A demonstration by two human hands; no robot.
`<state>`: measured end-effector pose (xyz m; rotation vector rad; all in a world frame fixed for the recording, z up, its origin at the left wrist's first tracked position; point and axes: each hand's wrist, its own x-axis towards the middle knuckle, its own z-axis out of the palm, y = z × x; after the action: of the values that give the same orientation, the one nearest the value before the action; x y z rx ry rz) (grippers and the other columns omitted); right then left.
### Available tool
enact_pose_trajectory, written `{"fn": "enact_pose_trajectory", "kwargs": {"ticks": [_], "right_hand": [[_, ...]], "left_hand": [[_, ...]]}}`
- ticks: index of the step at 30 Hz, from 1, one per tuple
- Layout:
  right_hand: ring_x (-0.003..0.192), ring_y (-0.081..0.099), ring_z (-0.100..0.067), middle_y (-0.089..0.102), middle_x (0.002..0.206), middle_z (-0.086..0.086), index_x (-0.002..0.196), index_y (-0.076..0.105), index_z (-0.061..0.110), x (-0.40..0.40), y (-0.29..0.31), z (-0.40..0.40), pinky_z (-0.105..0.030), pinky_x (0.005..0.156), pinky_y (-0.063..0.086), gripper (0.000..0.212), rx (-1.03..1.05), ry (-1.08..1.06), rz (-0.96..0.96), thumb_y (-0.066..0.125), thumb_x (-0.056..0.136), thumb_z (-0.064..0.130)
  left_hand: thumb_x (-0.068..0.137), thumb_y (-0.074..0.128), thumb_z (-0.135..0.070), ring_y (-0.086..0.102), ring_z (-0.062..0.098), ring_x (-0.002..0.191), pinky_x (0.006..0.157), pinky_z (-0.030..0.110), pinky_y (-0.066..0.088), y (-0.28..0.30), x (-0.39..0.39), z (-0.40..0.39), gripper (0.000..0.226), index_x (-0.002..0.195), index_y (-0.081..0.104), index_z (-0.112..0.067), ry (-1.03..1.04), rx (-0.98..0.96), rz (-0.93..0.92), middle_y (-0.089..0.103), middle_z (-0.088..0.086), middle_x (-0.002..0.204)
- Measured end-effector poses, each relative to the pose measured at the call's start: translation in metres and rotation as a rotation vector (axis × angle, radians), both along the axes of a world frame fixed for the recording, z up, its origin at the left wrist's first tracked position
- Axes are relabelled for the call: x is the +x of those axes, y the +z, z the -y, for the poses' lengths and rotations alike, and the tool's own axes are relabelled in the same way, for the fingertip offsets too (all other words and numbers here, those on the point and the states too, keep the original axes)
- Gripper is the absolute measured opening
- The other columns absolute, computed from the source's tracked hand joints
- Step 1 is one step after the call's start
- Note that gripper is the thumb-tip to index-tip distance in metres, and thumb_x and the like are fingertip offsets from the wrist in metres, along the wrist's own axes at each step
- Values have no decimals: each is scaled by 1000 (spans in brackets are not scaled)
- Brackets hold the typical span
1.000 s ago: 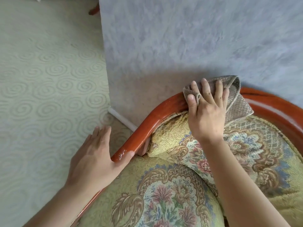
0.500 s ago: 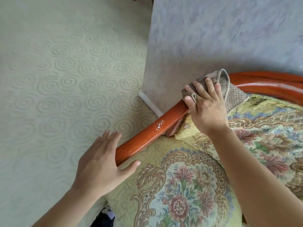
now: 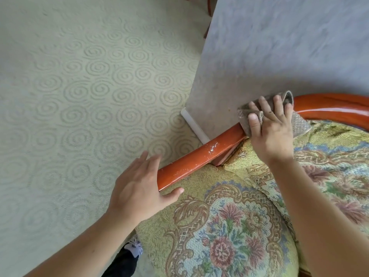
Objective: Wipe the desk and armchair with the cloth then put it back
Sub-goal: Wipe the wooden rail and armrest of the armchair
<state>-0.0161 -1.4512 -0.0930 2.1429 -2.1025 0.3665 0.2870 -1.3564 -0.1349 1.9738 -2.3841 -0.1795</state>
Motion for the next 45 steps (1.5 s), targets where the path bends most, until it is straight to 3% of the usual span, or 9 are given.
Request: {"fn": "enact_pose_trajectory", "kwargs": {"ticks": [6,15,21,24,30,37,41,43,45], "right_hand": [[152,14,-29,42,154,-5,144,49,19,52,-37,-22,-46,124,-1,57,81,100,26,15,105,44],[150,24,-23,52,147,-1,139,56,19,97,-57,-59,-43,124,6,54,13,149,338,23,105,44],[148,27,-27,55,144,-6,138,57,15,75,-51,-46,-42,124,6,61,75,216,109,14,106,45],[148,26,-27,56,143,-6,135,59,12,54,-45,-28,-44,124,9,70,67,188,-2,5,106,47],[147,31,-31,62,136,-7,128,66,9,73,-48,-34,-49,123,8,54,-28,128,253,26,104,36],[150,21,-14,54,145,6,137,58,19,133,-49,-80,-42,124,3,55,93,143,594,19,104,40],[149,23,-12,54,144,6,137,58,19,147,-44,-94,-38,124,4,54,114,199,600,20,106,40],[138,41,-14,64,132,-2,126,65,16,141,-37,-88,-39,120,20,56,173,178,632,19,107,41],[90,63,-14,71,84,2,88,68,20,129,-22,-77,-37,88,48,58,237,58,929,20,106,49]], "left_hand": [[71,38,-94,71,22,107,83,30,55,-1,0,-1,100,125,65,-14,-14,-38,36,73,5,118],[71,38,-95,71,26,106,79,35,58,1,0,-4,103,126,63,-12,4,-26,26,72,9,119],[74,35,-94,71,27,106,84,33,53,2,0,-3,106,126,65,-7,-7,-48,47,72,11,118],[74,34,-95,70,26,107,91,29,39,2,1,-2,106,126,65,-8,-14,-45,82,71,10,119],[76,30,-93,69,29,110,87,37,54,2,-1,-3,105,127,63,-8,-12,-28,35,70,14,120],[70,43,-91,70,30,107,85,38,57,2,1,-4,101,127,60,-10,7,38,-53,73,14,114],[65,49,-91,66,28,117,100,37,49,-1,3,-5,100,128,57,-14,21,68,-129,73,11,115],[67,46,-92,67,29,114,99,38,50,1,3,-5,101,126,59,-12,27,60,-98,73,14,114],[70,39,-94,69,31,111,95,39,51,5,1,-6,104,125,62,-10,31,60,-64,73,17,114]]}}
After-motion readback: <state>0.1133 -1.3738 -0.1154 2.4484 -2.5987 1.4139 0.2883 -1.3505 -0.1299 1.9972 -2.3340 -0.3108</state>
